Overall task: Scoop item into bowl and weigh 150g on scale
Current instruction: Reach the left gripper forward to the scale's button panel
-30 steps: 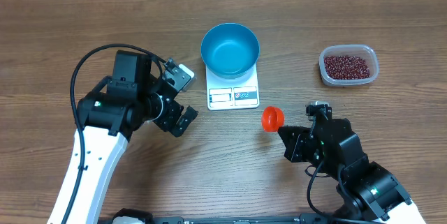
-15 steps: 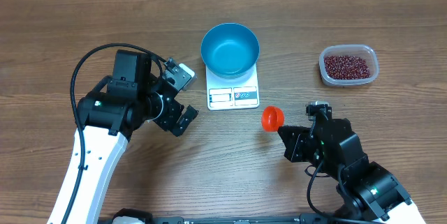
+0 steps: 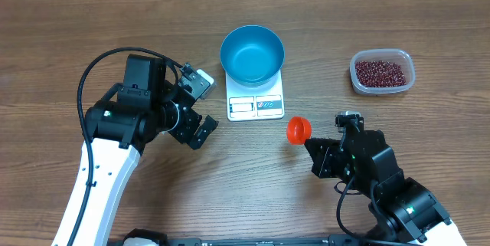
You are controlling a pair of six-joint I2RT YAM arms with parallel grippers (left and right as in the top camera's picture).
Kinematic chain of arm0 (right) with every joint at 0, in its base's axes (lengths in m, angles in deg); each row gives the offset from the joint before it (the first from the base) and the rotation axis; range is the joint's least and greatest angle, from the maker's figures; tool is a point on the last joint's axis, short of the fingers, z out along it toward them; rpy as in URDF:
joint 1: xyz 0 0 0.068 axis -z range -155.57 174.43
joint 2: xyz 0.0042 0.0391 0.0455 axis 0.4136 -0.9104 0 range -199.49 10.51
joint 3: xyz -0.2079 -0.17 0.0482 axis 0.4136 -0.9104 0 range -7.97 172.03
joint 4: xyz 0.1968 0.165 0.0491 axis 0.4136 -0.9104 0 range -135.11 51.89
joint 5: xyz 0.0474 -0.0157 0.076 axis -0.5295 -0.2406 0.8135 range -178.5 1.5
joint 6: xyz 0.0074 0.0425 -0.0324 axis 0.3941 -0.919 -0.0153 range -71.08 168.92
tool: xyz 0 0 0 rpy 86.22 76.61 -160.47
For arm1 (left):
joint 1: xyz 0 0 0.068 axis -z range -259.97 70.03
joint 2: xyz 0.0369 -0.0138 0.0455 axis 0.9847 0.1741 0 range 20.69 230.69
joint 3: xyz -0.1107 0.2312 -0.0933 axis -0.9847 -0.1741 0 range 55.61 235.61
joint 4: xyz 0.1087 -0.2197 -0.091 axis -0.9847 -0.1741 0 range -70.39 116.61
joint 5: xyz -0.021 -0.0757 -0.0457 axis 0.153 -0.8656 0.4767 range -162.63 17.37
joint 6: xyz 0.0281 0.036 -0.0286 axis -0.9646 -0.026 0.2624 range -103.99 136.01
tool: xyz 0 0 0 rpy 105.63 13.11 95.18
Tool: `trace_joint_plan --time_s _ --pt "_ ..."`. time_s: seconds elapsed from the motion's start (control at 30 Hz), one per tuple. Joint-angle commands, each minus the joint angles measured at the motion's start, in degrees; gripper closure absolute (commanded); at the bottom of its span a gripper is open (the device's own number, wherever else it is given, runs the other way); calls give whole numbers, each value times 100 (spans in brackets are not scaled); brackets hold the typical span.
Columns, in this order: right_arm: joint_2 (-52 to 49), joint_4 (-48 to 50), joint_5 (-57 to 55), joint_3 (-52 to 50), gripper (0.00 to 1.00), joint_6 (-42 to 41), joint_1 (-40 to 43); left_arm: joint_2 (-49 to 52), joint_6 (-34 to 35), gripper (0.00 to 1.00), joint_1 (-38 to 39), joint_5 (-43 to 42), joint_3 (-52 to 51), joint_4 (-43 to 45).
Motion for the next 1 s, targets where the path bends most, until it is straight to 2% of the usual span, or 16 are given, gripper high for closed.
trace_joint_plan --time_s 0.0,0.17,0.37,0.4,0.43,0.47,0.5,0.6,0.73,0.83,0.97 --pt "20 61 -61 188 96 79 17 28 -42 0 52 -50 -20 11" --pt "20 63 -162 188 96 76 17 28 57 0 52 -243 -20 31" --pt "20 157 -205 188 96 79 17 28 769 0 55 -1405 -20 50" --pt "20 197 -205 188 96 79 17 28 774 14 52 -1497 -20 173" --pt "20 254 -208 188 96 79 17 28 780 55 55 -1537 -20 345" --pt "20 319 -210 188 96 79 17 28 848 88 55 -1574 -20 470" --pt "20 378 -236 188 96 79 17 28 1075 96 55 -1578 -20 592" --pt "20 579 -481 188 96 76 17 28 1926 96 94 -1574 -20 852" --pt "20 824 -1091 188 96 79 17 70 2330 96 501 -1290 -22 1067" --pt "20 990 -1558 188 96 79 17 197 3032 96 1250 17 -22 1329" --pt "20 1043 -2006 188 96 76 17 505 3622 96 2240 1462 -22 1759"
